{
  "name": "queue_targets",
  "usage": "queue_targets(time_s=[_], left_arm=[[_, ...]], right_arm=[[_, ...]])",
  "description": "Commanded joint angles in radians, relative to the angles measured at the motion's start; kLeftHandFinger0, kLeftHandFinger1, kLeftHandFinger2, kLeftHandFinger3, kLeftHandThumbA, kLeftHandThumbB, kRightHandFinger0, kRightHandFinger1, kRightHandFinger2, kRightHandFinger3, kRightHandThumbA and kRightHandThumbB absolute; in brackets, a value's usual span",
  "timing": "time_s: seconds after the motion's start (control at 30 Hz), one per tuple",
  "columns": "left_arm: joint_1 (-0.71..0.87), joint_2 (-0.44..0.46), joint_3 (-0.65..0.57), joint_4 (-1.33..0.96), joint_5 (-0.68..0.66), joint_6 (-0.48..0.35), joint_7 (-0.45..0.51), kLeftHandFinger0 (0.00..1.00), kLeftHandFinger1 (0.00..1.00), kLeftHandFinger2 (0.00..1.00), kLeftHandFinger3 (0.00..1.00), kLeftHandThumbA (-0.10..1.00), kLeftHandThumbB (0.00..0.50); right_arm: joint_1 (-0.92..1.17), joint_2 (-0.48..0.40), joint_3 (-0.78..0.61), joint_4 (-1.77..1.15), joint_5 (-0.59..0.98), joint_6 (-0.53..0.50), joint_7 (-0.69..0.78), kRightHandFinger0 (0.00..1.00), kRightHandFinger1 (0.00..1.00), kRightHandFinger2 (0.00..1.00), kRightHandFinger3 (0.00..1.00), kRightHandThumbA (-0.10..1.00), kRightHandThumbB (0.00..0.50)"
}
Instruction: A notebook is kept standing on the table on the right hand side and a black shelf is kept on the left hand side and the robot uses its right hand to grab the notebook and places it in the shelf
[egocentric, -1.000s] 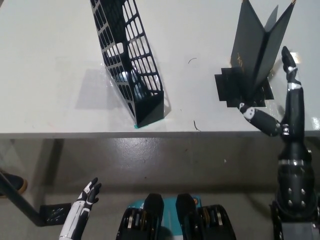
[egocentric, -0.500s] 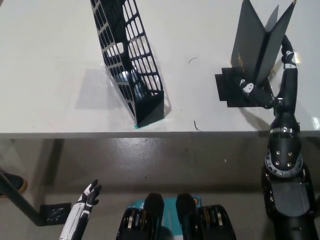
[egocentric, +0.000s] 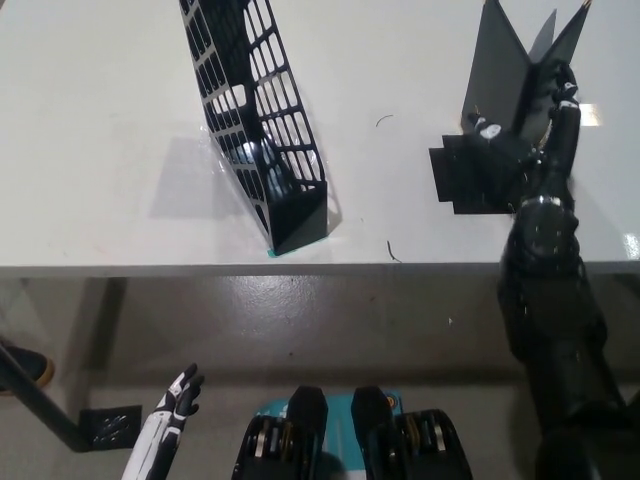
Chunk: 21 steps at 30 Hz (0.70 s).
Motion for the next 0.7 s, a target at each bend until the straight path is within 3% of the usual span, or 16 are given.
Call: queue_targets(time_s=[0.0, 0.07, 0.1, 0.13, 0.17, 0.2, 0.23, 0.27, 0.3, 0.33, 0.37, 0.4, 0.43, 0.5, 0.67], left_arm=[[0.0, 0.005, -0.006, -0.015, -0.015, -0.041, -0.016, 1.0, 1.0, 1.0, 1.0, 1.0, 0.149], [-0.003, 0.008, -0.007, -0.023, -0.01, -0.033, -0.017, 1.0, 1.0, 1.0, 1.0, 1.0, 0.144], [-0.006, 0.008, -0.007, -0.022, -0.009, -0.032, -0.017, 1.0, 1.0, 1.0, 1.0, 1.0, 0.143], [-0.009, 0.005, -0.007, -0.023, -0.007, -0.036, -0.014, 1.0, 1.0, 1.0, 1.0, 1.0, 0.137], [-0.011, 0.005, -0.008, -0.022, -0.005, -0.036, -0.014, 1.0, 1.0, 1.0, 1.0, 1.0, 0.139], [-0.012, 0.007, -0.008, -0.022, -0.005, -0.036, -0.016, 1.0, 1.0, 1.0, 1.0, 1.0, 0.139], [-0.016, 0.008, -0.007, -0.022, -0.006, -0.038, -0.016, 1.0, 1.0, 1.0, 1.0, 1.0, 0.138], [-0.019, 0.011, -0.007, -0.021, -0.002, -0.04, -0.015, 1.0, 1.0, 1.0, 1.0, 1.0, 0.136], [-0.017, 0.011, -0.006, -0.027, -0.007, -0.034, -0.018, 1.0, 1.0, 1.0, 1.0, 1.0, 0.133], [-0.017, 0.011, -0.006, -0.027, -0.004, -0.038, -0.016, 1.0, 1.0, 1.0, 1.0, 1.0, 0.126], [-0.016, 0.012, -0.006, -0.028, -0.001, -0.035, -0.015, 1.0, 1.0, 1.0, 1.0, 1.0, 0.125], [-0.016, 0.012, -0.006, -0.028, -0.004, -0.035, -0.016, 1.0, 1.0, 1.0, 1.0, 1.0, 0.128], [-0.015, 0.012, -0.005, -0.029, -0.005, -0.035, -0.016, 1.0, 1.0, 1.0, 1.0, 1.0, 0.138], [-0.012, 0.011, -0.005, -0.035, -0.004, -0.033, -0.015, 1.0, 1.0, 1.0, 1.0, 1.0, 0.14], [-0.014, 0.013, -0.006, -0.027, 0.015, -0.025, -0.005, 1.0, 1.0, 1.0, 1.0, 1.0, 0.164]], right_arm=[[-0.272, -0.023, -0.223, 0.224, 0.397, -0.061, 0.162, 1.0, 1.0, 1.0, 1.0, 1.0, 0.371], [-0.378, -0.029, -0.452, 0.314, 0.604, -0.004, 0.112, 1.0, 1.0, 1.0, 1.0, 0.99, 0.385], [-0.385, -0.032, -0.469, 0.324, 0.61, -0.004, 0.11, 1.0, 1.0, 1.0, 1.0, 0.92, 0.149], [-0.434, -0.053, -0.575, 0.382, 0.684, 0.025, 0.022, 0.36, 0.48, 0.79, 1.0, 0.41, 0.065], [-0.44, -0.059, -0.606, 0.396, 0.698, 0.028, 0.002, 0.01, 0.04, 0.28, 0.76, 0.06, 0.203], [-0.442, -0.061, -0.631, 0.407, 0.705, 0.028, -0.017, 0.0, 0.0, 0.21, 0.52, -0.09, 0.184], [-0.444, -0.062, -0.637, 0.415, 0.692, 0.029, -0.024, 0.0, 0.0, 0.21, 0.44, -0.1, 0.177], [-0.44, -0.056, -0.654, 0.418, 0.697, 0.013, -0.001, 0.0, 0.0, 0.23, 0.42, -0.1, 0.122], [-0.436, -0.051, -0.665, 0.419, 0.696, 0.009, 0.015, 0.0, 0.0, 0.28, 0.49, -0.1, 0.092], [-0.435, -0.045, -0.682, 0.421, 0.702, -0.003, 0.027, 0.0, 0.0, 0.45, 0.57, -0.1, 0.065], [-0.433, -0.037, -0.696, 0.421, 0.702, -0.015, 0.045, 0.0, 0.0, 0.5, 0.77, -0.1, 0.074], [-0.433, -0.035, -0.705, 0.421, 0.697, -0.019, 0.055, 0.0, 0.0, 0.49, 0.98, -0.1, 0.081], [-0.431, -0.028, -0.711, 0.414, 0.697, -0.025, 0.079, 0.0, 0.0, 0.52, 1.0, -0.1, 0.064], [-0.43, -0.02, -0.718, 0.405, 0.691, -0.057, 0.127, 0.0, 0.0, 0.53, 1.0, -0.1, 0.079], [-0.421, -0.001, -0.666, 0.371, 0.623, -0.119, 0.157, 0.0, 0.02, 0.53, 0.87, -0.1, 0.072]])
